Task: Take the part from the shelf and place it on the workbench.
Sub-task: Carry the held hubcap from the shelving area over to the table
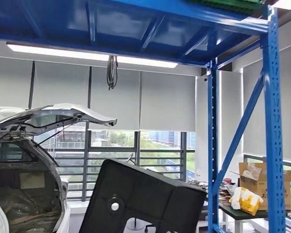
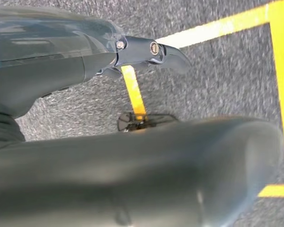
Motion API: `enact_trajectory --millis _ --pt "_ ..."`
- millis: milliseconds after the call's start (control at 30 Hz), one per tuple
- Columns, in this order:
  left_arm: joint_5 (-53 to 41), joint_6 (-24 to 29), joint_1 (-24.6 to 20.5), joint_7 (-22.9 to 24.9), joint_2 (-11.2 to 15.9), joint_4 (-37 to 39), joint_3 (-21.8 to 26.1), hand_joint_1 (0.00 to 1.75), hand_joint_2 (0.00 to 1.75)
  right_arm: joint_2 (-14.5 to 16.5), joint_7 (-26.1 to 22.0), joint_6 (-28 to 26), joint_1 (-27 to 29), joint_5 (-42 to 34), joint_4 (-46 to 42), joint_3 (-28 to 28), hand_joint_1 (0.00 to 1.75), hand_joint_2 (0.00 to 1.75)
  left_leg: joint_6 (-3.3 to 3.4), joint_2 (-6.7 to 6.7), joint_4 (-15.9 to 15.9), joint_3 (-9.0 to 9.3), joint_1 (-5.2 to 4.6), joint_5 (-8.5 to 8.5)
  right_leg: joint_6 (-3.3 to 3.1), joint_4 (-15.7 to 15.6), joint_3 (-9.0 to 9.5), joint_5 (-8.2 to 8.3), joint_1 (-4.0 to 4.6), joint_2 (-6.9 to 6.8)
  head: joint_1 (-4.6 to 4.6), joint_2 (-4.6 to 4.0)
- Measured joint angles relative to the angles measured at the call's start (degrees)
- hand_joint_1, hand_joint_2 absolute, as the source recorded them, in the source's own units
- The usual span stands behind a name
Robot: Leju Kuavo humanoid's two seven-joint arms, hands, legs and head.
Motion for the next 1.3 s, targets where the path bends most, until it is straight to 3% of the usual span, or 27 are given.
enact_trajectory --millis 67,133,167,233,267,300,333,400,467,500,533,600,633,667,700,733,800,867,900,933,1000,1067,1133,1167,1233,1267,1300 --pt "-0.5 -0.1 0.0 -0.2 0.3 0.0 -0.2 0.0 1.75 -0.2 -0.1 0.1 0.0 0.7 0.0 0.0 1.75 1.75 -0.42 -0.2 4.3 -1.46 0.04 -4.86 -0.34 -0.4 -1.19 1.51 -0.27 -0.38 -0.01 0.02" --pt "-0.9 -0.3 -0.1 -0.4 0.6 0.0 -0.3 0.0 1.75 -0.4 -0.2 0.1 0.1 1.3 0.1 0.1 1.75 1.75 -1.0 -0.21 11.2 -2.78 0.32 -8.95 -0.33 0.2 -2.97 2.47 -0.33 -0.68 0.0 0.01" --pt "-1.1 -0.4 -0.1 -0.5 0.7 0.0 -0.5 0.0 1.75 -0.6 -0.3 0.0 0.2 1.7 0.1 0.1 1.75 1.75 -1.34 -0.21 13.6 -2.83 0.53 -9.2 -0.16 0.6 -3.94 2.85 -0.4 -0.86 0.0 0.0" --pt "-1.4 -0.5 -0.2 -0.6 0.8 0.0 -0.7 0.0 1.75 -0.8 -0.6 -0.1 0.5 2.2 0.2 0.1 1.75 1.75 -2.1 -0.19 13.3 -0.71 1.11 -6.66 0.36 1.9 -6.09 3.5 -0.75 -1.07 0.0 -0.02" --pt "-1.6 -0.5 -0.2 -0.7 0.8 0.0 -0.8 0.0 1.75 -0.9 -0.8 -0.2 0.7 2.3 0.2 0.1 1.75 1.75 -2.59 -0.18 10.7 1.55 1.5 -5.32 0.69 2.7 -7.21 3.72 -0.93 -1.11 0.0 -0.02" --pt "-1.7 -0.5 -0.3 -0.7 0.7 0.0 -0.9 0.0 1.75 -0.9 -0.9 -0.2 0.8 2.4 0.1 0.0 1.75 1.75 -3.05 -0.22 7.3 4.03 1.72 -4.96 0.99 3.7 -8.39 3.87 -1.04 -1.09 0.02 -0.03" --pt "-1.9 -0.5 -0.4 -0.8 0.7 0.0 -0.9 0.0 1.75 -0.9 -1.0 -0.3 0.9 2.4 0.0 0.0 1.75 1.75 -3.05 -0.31 4.2 6.05 1.87 -5.37 1.33 4.7 -9.43 4.04 -1.05 -1.06 0.01 -0.03" --pt "-2.0 -0.5 -0.7 -0.9 0.6 0.0 -1.0 0.0 1.75 -0.9 -1.1 -0.4 1.1 2.5 -0.1 -0.1 1.75 1.75 -2.2 -0.53 1.1 7.58 1.68 -6.85 1.99 5.9 -10.83 4.65 -0.99 -0.96 -0.01 -0.03" --pt "-2.0 -0.5 -0.7 -0.9 0.7 0.0 -1.0 0.0 1.75 -1.0 -1.1 -0.4 1.3 2.5 -0.2 -0.1 1.75 1.75 -0.71 -0.45 1.0 6.91 1.44 -6.48 2.63 6.2 -11.44 5.02 -1.25 -0.82 -0.03 -0.03" --pt "-2.1 -0.5 -0.7 -0.9 0.7 0.0 -1.0 0.0 1.75 -1.1 -1.2 -0.4 1.5 2.5 -0.2 -0.2 1.75 1.75 -0.04 -0.33 0.9 6.43 1.34 -5.93 2.89 6.7 -11.75 4.03 -1.43 -0.67 -0.03 -0.02" --pt "-2.1 -0.5 -0.8 -0.8 0.7 0.0 -1.0 0.0 1.75 -1.1 -1.2 -0.4 1.6 2.5 -0.3 -0.3 1.75 1.75 0.58 -0.2 0.9 5.79 1.28 -5.29 3.1 8.2 -12.23 1.98 -1.56 -0.53 -0.03 -0.02" --pt "-2.2 -0.4 -1.0 -0.8 0.7 0.0 -1.0 0.0 1.75 -1.3 -1.2 -0.4 1.8 2.5 -0.5 -0.6 1.75 1.75 1.37 -0.1 0.9 4.34 1.0 -3.99 3.31 14.2 -13.42 -3.84 -1.66 -0.34 -0.05 -0.02" --pt "-2.2 -0.4 -1.0 -0.8 0.8 0.0 -1.0 0.0 1.75 -1.3 -1.2 -0.4 1.8 2.5 -0.6 -0.7 1.75 1.75 1.56 -0.09 0.9 3.57 0.81 -3.36 3.31 17.8 -13.9 -5.97 -1.67 -0.32 -0.06 -0.03" --pt "-2.3 -0.3 -1.0 -0.8 0.8 0.0 -1.0 0.0 1.75 -1.4 -1.2 -0.4 1.9 2.5 -0.6 -0.9 1.75 1.75 1.66 -0.08 0.9 2.79 0.59 -2.72 3.25 20.5 -13.9 -6.79 -1.66 -0.29 -0.07 -0.03" --pt "-2.4 -0.3 -1.0 -0.8 0.9 0.0 -1.0 0.0 1.75 -1.4 -1.3 -0.4 2.1 2.6 -0.6 -0.9 1.75 1.75 1.71 -0.07 0.9 1.97 0.38 -2.08 3.1 21.6 -13.23 -6.35 -1.61 -0.23 -0.07 -0.03" --pt "-2.4 -0.3 -1.0 -0.8 0.9 0.0 -1.0 0.0 1.75 -1.5 -1.3 -0.4 2.1 2.6 -0.7 -1.0 1.75 1.75 1.73 -0.07 0.9 1.15 0.21 -1.42 2.84 20.9 -11.69 -5.06 -1.5 -0.15 -0.07 -0.03" --pt "-2.5 -0.3 -1.0 -0.8 0.9 0.0 -1.0 0.0 1.75 -1.4 -1.3 -0.3 2.1 2.6 -0.9 -1.0 1.75 1.75 1.64 -0.11 0.9 -0.25 0.04 -0.15 1.91 14.1 -5.82 -2.86 -0.92 0.08 -0.05 -0.02" --pt "-2.5 -0.3 -1.0 -0.9 0.9 0.0 -1.0 0.0 1.75 -1.3 -1.4 -0.2 1.9 2.7 -1.3 -1.1 1.75 1.75 1.22 -0.15 0.9 -1.07 0.03 1.12 0.95 5.2 0.39 -3.31 -0.19 0.26 -0.03 -0.02" --pt "-2.6 -0.3 -0.9 -0.9 0.8 0.0 -1.0 0.0 1.75 -1.3 -1.4 -0.2 1.8 2.7 -1.5 -1.1 1.75 1.75 0.95 -0.15 0.7 -1.29 0.1 1.79 0.67 2.5 2.01 -3.74 0.08 0.34 -0.03 0.01" --pt "-2.6 -0.3 -0.9 -0.9 0.8 0.0 -1.0 0.0 1.75 -1.2 -1.4 -0.1 1.8 2.8 -1.6 -1.1 1.75 1.75 0.67 -0.13 0.3 -1.43 0.16 2.58 0.49 1.1 2.44 -3.65 0.24 0.35 -0.05 0.02" --pt "-2.7 -0.3 -0.8 -1.0 0.9 0.0 -1.0 0.0 1.75 -1.3 -1.5 0.0 1.9 2.9 -1.6 -1.1 1.75 1.75 0.25 -0.19 -0.1 -1.89 0.29 2.57 0.05 0.3 1.69 -2.11 0.04 0.16 -0.07 0.05" --pt "-2.9 -0.4 -0.8 -1.2 1.0 0.0 -1.0 0.0 1.75 -1.2 -1.5 0.1 2.0 2.9 -1.7 -1.2 1.75 1.75 -0.08 -0.3 2.8 -2.89 0.28 -1.52 -0.55 -0.2 0.36 -0.47 -0.23 -0.13 -0.07 0.03" --pt "-3.0 -0.4 -0.8 -1.2 1.0 0.0 -1.0 0.0 1.75 -1.1 -1.6 0.3 2.2 2.9 -1.8 -1.2 1.75 1.75 -0.49 -0.33 9.2 -4.12 0.33 -6.41 -0.82 0.1 -1.3 0.7 -0.18 -0.31 -0.06 0.0" --pt "-3.0 -0.4 -0.8 -1.2 1.0 0.0 -1.0 0.0 1.75 -1.1 -1.6 0.4 2.3 3.0 -1.8 -1.2 1.75 1.75 -0.74 -0.33 12.4 -4.49 0.43 -7.15 -0.8 0.3 -2.13 1.23 -0.18 -0.44 -0.06 -0.02" --pt "-3.0 -0.3 -0.8 -1.1 1.0 0.0 -0.9 0.0 1.75 -1.1 -1.6 0.8 2.5 3.2 -1.8 -1.2 1.75 1.75 -1.31 -0.31 14.8 -3.51 0.77 -4.86 -0.53 1.0 -4.06 2.18 -0.31 -0.59 -0.05 -0.03" --pt "-3.0 -0.2 -0.8 -1.1 1.1 0.0 -0.9 0.0 1.75 -1.1 -1.6 1.0 2.5 3.4 -1.7 -1.2 1.75 1.75 -1.61 -0.29 13.1 -1.73 1.03 -3.24 -0.32 1.5 -5.07 2.52 -0.43 -0.61 -0.04 -0.03" --pt "-3.1 -0.2 -0.8 -1.0 1.1 0.0 -0.8 0.0 1.75 -1.1 -1.6 1.2 2.5 3.5 -1.7 -1.2 1.75 1.75 -1.94 -0.27 10.0 0.77 1.28 -2.64 -0.07 2.2 -6.06 2.74 -0.54 -0.61 -0.05 -0.03"
